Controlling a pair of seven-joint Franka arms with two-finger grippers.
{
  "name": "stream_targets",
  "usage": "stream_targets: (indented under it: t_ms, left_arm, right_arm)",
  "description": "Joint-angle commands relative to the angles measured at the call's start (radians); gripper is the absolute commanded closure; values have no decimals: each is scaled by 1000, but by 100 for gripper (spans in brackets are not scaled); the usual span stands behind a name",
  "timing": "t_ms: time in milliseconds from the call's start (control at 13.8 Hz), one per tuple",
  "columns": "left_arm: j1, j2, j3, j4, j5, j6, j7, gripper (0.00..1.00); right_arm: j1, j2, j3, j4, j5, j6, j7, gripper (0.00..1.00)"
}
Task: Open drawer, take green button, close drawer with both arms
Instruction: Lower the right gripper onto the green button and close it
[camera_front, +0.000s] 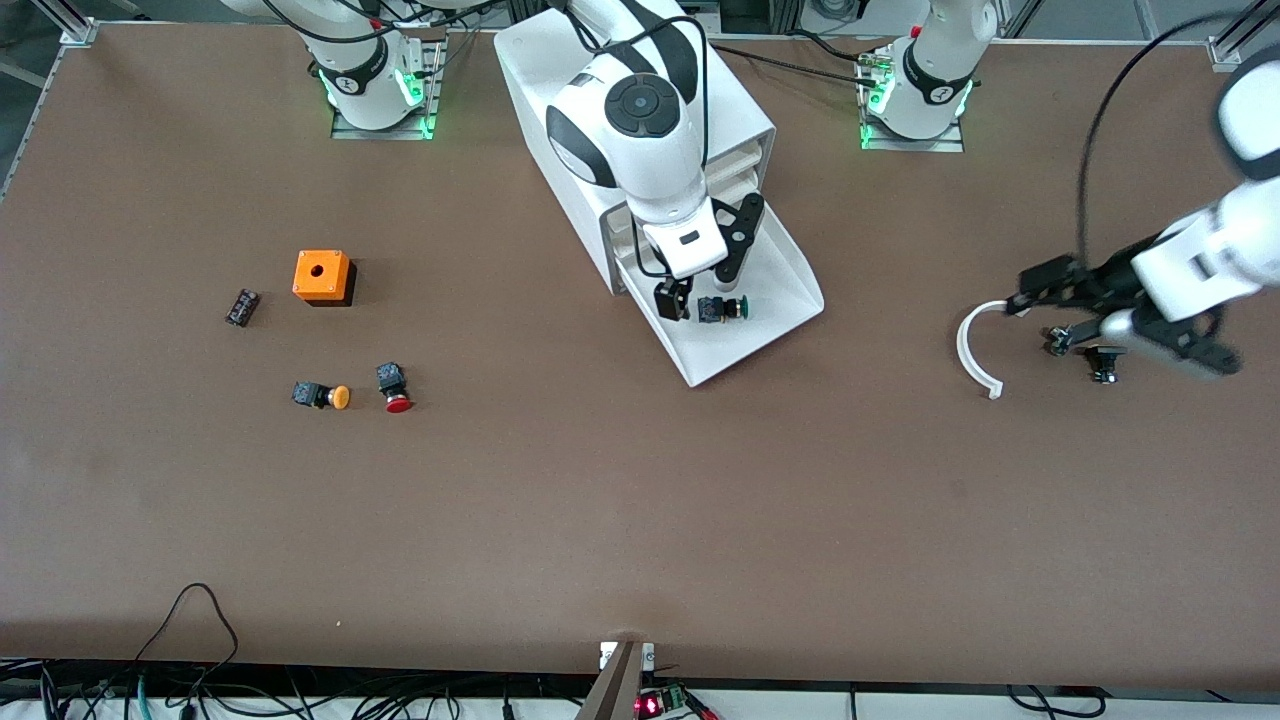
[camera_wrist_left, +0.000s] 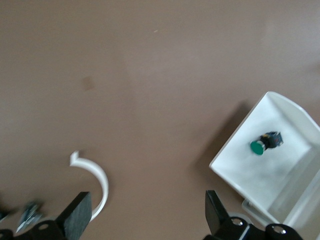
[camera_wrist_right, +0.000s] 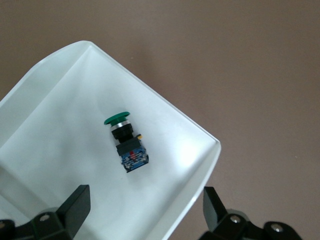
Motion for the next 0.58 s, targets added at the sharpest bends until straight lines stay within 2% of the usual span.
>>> stream_targets:
  t_ms: [0, 145, 290, 507]
  left_arm:
    - [-24, -8, 3, 133, 144, -158, -89, 0]
    - [-24, -17, -8, 148, 181, -204, -103, 0]
    - [-25, -13, -8, 162, 198, -214, -138, 0]
    - [-27, 0, -7, 165, 195, -212, -157, 0]
  right_arm:
    - [0, 45, 9, 37, -2, -8, -97, 0]
    - [1, 70, 10, 35, -25, -14, -110, 0]
    - [8, 88, 33, 34, -100, -29, -113, 0]
    - [9, 100, 50, 37, -121, -28, -111, 0]
